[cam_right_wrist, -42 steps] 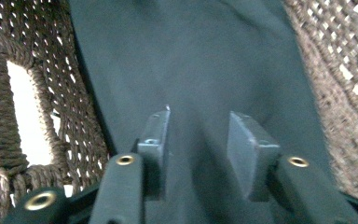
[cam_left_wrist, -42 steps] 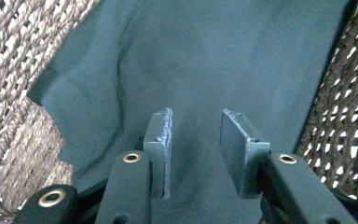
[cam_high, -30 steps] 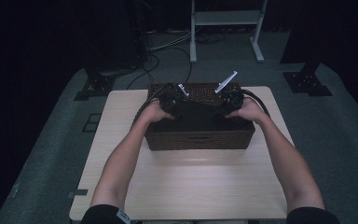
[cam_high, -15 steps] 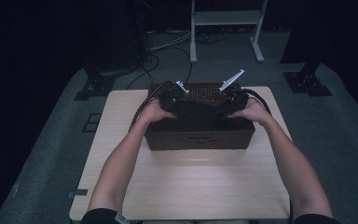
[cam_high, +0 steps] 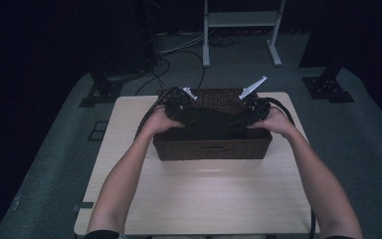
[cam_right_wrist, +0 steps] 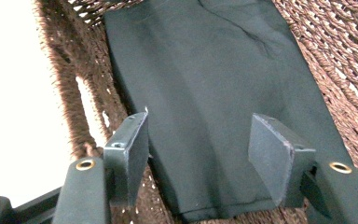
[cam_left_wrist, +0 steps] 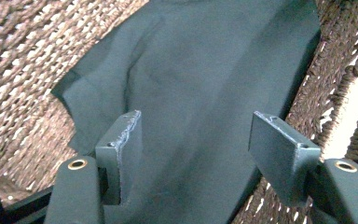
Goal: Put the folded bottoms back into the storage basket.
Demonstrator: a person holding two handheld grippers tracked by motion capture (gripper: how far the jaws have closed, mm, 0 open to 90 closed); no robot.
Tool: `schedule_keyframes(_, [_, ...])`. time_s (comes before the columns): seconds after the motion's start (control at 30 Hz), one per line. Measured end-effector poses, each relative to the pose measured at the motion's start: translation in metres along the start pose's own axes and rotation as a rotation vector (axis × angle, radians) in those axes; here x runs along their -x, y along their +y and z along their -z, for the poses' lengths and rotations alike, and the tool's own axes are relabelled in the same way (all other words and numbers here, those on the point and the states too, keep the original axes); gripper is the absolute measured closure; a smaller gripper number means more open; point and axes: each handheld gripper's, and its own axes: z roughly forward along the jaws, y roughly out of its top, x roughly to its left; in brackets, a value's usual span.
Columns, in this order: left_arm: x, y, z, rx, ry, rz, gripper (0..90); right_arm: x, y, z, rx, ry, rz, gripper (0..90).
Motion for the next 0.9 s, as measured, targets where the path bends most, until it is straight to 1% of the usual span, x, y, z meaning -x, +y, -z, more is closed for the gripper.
schedule_keyframes(0.03, [0.000,-0.001,0.001,0.002,0.001,0.002,34.4,-0.001,0.000,0.002,-0.002,-0.005,0.006,37.7])
schedule_keyframes(0.1, [0.001,-0.002,0.004,0.000,0.006,-0.001,34.1,-0.003,0.000,0.006,0.011,-0.001,0.001,38.1])
schedule_keyframes(0.17, [0.003,-0.004,0.007,0.015,0.007,0.004,33.6,-0.005,0.001,0.009,0.019,0.000,0.004,38.1])
schedule_keyframes(0.2, [0.004,-0.005,0.008,0.022,0.005,0.007,33.6,-0.006,0.001,0.011,0.024,0.001,0.014,38.1])
schedule_keyframes(0.23, [0.005,-0.006,0.010,0.024,0.008,0.004,33.6,-0.008,0.001,0.012,0.024,0.003,0.008,38.3])
schedule_keyframes(0.3, [0.007,-0.008,0.013,0.020,0.012,0.002,32.7,-0.012,0.001,0.014,0.022,0.003,0.020,39.7])
schedule_keyframes(0.33, [0.008,-0.009,0.015,0.018,0.012,0.002,32.0,-0.014,0.000,0.016,0.026,0.011,0.019,39.6])
schedule_keyframes(0.4, [0.010,-0.010,0.018,0.025,0.019,-0.004,31.9,-0.017,-0.002,0.018,0.029,0.003,0.027,39.1])
schedule_keyframes(0.47, [0.012,-0.012,0.022,0.035,0.012,-0.004,31.9,-0.020,-0.005,0.020,0.034,0.006,0.029,39.2])
schedule_keyframes(0.5, [0.014,-0.012,0.023,0.037,0.018,-0.008,31.9,-0.021,-0.007,0.021,0.035,0.004,0.028,39.2])
schedule_keyframes(0.57, [0.016,-0.013,0.026,0.047,0.015,-0.011,31.9,-0.023,-0.010,0.023,0.033,0.001,0.029,39.3])
schedule_keyframes(0.63, [0.020,-0.014,0.029,0.051,0.019,-0.018,31.8,-0.025,-0.012,0.026,0.038,0.002,0.029,39.4])
schedule_keyframes(0.7, [0.022,-0.015,0.032,0.053,0.017,-0.029,31.0,-0.029,-0.014,0.030,0.043,-0.002,0.040,39.5])
schedule_keyframes(0.73, [0.024,-0.015,0.033,0.058,0.016,-0.026,30.9,-0.031,-0.015,0.032,0.046,-0.004,0.041,39.4])
schedule_keyframes(0.77, [0.025,-0.015,0.034,0.059,0.019,-0.035,30.9,-0.032,-0.016,0.034,0.047,-0.005,0.042,39.4])
schedule_keyframes(0.8, [0.028,-0.015,0.035,0.053,0.017,-0.037,30.6,-0.034,-0.016,0.035,0.049,-0.005,0.044,39.4])
schedule_keyframes(0.9, [0.032,-0.016,0.040,0.065,0.014,-0.033,29.8,-0.038,-0.019,0.040,0.056,-0.009,0.057,39.4])
